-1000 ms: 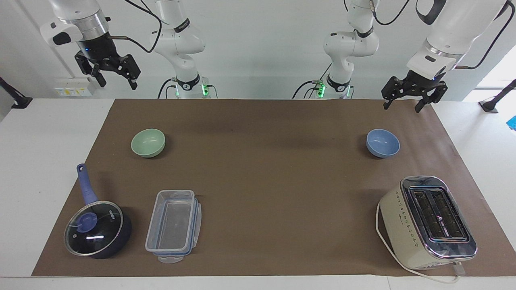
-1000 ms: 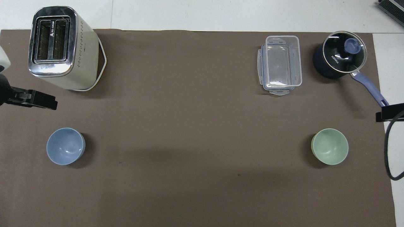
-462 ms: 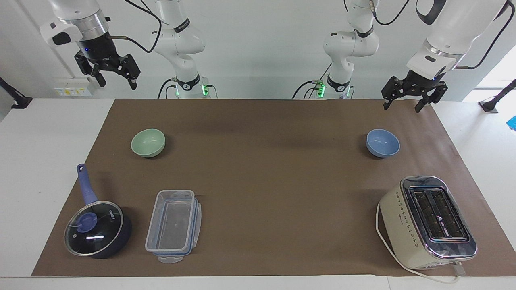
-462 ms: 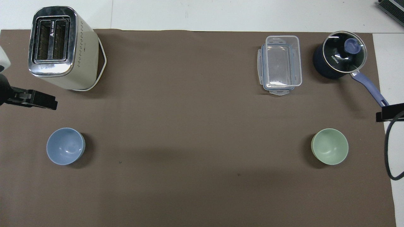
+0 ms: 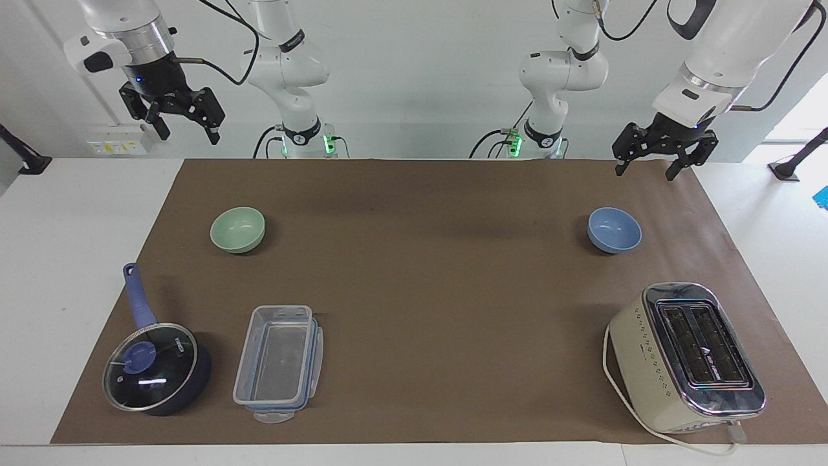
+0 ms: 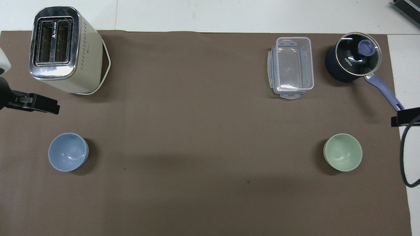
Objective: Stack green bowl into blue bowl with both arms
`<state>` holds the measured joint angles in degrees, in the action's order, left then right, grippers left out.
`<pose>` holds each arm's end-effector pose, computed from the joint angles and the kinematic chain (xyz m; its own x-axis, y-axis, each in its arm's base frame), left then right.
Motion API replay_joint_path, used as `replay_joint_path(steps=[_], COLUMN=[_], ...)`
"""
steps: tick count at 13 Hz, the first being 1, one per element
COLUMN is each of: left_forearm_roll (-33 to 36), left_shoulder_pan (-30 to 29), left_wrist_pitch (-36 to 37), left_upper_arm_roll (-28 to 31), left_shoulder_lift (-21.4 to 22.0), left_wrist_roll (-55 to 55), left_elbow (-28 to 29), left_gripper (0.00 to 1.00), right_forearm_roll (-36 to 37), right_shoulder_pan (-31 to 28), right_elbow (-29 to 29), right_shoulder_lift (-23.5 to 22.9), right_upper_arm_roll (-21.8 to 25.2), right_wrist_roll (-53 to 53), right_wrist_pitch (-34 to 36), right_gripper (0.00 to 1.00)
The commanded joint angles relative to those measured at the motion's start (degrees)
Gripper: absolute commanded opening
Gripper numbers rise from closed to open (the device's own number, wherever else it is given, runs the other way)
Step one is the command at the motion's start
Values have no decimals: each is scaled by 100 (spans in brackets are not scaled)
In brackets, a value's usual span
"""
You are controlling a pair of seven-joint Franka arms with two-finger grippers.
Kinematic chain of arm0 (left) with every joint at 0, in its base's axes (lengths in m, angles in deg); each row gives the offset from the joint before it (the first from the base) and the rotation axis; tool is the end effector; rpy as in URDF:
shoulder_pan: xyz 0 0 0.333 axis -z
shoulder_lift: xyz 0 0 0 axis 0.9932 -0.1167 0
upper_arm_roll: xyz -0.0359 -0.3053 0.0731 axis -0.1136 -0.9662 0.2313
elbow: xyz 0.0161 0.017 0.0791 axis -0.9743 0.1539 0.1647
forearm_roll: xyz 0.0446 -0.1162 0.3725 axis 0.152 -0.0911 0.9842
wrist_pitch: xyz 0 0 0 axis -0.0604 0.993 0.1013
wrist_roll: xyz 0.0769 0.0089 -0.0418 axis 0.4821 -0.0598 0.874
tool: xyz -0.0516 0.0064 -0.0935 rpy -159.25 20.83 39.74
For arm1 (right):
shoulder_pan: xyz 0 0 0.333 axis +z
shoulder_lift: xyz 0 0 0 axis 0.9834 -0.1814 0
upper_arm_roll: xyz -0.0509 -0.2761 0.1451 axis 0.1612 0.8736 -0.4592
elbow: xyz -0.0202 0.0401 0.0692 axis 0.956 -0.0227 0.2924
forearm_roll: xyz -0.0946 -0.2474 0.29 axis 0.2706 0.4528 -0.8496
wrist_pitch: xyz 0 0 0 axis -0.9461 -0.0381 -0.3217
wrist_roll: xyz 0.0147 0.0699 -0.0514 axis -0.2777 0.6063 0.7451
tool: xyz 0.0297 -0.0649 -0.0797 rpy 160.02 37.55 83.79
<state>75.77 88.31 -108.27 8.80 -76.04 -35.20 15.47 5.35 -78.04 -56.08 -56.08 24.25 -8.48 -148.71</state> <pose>0.5453 -0.0590 0.6429 0.9839 -0.1783 0.0122 -0.1785 -0.9838 0.0169 0.5063 -0.0373 0.6763 0.9919 -0.1262 0.0168 -0.1264 -0.9919 0.0139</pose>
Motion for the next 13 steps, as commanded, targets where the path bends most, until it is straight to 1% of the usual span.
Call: replay_joint_path(steps=[1,8,13], left_forearm_roll=[112,103,94], left_shoulder_pan=[70,53,-9], left_wrist_pitch=[78,69,25], left_upper_arm_roll=[25,16,25], left_shoulder_lift=[21,21,109], left_wrist_roll=[76,41,5], left_elbow=[-31,-31,110], left_gripper=[100,100,100], right_forearm_roll=[23,23,23], right_shoulder_pan=[-54,-54,-54], right_elbow=[-55,-55,-55], right_shoulder_lift=[35,35,35], right_upper_arm_roll=[-20,-11,-3], right_wrist_roll=[-8,-8,27], right_wrist_pitch=[-84,-84,-93], right_gripper=[100,100,100])
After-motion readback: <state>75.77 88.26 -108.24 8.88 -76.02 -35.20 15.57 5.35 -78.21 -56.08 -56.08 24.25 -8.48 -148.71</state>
